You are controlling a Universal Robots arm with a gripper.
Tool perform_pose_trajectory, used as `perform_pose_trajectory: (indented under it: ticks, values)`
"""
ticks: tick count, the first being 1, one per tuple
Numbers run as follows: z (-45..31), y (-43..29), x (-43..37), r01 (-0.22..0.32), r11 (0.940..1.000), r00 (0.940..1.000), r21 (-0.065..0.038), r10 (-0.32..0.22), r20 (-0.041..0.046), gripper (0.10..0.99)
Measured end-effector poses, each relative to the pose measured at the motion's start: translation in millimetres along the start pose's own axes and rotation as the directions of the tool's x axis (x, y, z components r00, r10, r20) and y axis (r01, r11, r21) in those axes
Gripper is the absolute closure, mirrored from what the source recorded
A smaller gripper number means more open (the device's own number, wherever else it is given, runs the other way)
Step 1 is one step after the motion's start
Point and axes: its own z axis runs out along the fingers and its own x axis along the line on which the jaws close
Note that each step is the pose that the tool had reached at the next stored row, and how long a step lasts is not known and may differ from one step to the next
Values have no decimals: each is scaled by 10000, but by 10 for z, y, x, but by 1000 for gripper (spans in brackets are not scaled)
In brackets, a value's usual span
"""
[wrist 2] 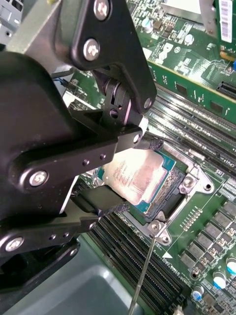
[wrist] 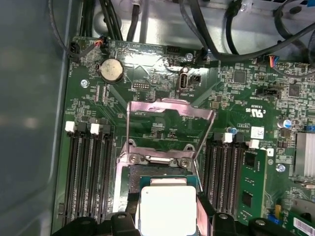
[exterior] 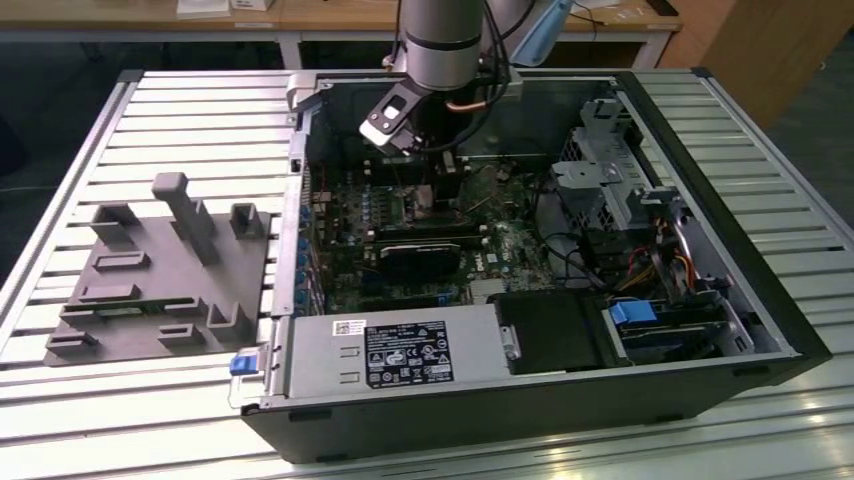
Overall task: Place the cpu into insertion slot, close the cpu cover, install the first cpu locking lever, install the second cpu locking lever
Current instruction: 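Place the cpu into insertion slot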
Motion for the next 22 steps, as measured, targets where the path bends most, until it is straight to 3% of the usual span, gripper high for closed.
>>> perform_pose_trajectory:
  ticks: [22]
  values:
    - [137, -5, 83, -513, 9987, 9987, 34, 513, 20, 549]
